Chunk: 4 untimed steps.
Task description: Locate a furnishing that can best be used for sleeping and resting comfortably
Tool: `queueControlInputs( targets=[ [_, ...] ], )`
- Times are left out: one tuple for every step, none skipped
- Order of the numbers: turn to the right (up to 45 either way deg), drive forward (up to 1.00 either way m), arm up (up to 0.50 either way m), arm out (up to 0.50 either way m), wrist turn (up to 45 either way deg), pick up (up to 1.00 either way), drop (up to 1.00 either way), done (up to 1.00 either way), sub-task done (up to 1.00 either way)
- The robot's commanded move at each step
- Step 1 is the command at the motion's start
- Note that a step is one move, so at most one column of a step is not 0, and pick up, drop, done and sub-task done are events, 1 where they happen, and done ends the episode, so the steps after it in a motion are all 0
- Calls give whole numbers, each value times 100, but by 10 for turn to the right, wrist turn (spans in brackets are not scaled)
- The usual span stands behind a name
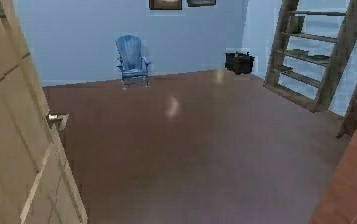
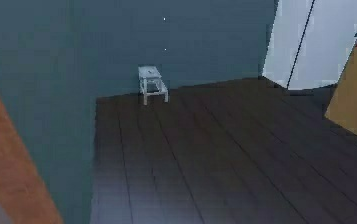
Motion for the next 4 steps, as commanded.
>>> queueControlInputs(
  targets=[
    [0,85,0,0,0,0,0,0,0],
    [-330,0,0,0,0,0,0,0,0],
    [0,50,0,0,0,0,0,0,0],
    [-30,0,0,0,0,0,0,0,0]
  ],
)
